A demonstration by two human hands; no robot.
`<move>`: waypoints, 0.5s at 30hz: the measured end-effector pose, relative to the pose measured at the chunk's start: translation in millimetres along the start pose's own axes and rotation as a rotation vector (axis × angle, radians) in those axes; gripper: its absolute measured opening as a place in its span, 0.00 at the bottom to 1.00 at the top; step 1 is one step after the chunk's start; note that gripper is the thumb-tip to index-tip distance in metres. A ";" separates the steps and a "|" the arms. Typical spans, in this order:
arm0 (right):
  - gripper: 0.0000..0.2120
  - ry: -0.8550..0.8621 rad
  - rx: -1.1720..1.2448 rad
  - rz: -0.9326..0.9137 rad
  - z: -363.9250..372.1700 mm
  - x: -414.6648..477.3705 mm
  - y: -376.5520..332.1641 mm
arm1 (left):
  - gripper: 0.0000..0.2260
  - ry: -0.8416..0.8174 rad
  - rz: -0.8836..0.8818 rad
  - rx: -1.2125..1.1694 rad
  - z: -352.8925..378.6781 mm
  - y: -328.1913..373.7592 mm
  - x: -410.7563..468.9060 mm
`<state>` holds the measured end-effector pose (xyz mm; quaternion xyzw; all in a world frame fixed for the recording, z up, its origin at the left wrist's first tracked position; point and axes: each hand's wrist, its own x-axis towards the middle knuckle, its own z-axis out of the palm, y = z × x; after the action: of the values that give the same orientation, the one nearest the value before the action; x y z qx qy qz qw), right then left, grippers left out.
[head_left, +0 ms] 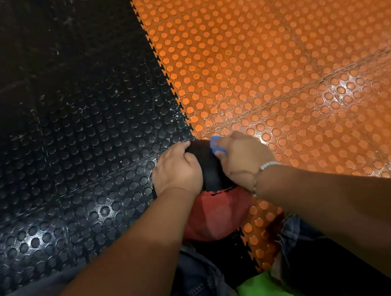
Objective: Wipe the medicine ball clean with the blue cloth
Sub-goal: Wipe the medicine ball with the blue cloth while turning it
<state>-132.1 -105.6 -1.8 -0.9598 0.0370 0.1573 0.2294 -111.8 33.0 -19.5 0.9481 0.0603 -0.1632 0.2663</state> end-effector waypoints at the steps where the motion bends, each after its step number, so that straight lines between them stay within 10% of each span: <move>1: 0.12 -0.002 -0.008 -0.110 -0.2 -5.6 -8.5 | 0.18 -0.005 -0.017 -0.002 -0.6 0.3 1.7; 3: 0.14 -0.037 0.000 -0.245 2.7 -16.5 -11.2 | 0.19 -0.021 -0.041 -0.017 -2.8 -1.6 4.6; 8: 0.13 -0.056 0.053 0.073 -4.0 11.6 9.8 | 0.18 -0.016 -0.036 -0.041 -6.3 -4.1 3.0; 12: 0.13 -0.071 -0.010 -0.285 -0.4 -4.1 -21.9 | 0.18 0.000 -0.120 -0.085 -9.7 -12.8 9.8; 15: 0.14 -0.090 0.034 -0.170 -8.9 4.2 -10.3 | 0.18 -0.020 -0.186 -0.141 -12.1 -18.2 11.7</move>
<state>-124.2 -100.5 8.9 -0.9474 -0.0521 0.1795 0.2597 -101.1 55.2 -22.5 0.9156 0.1567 -0.1922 0.3165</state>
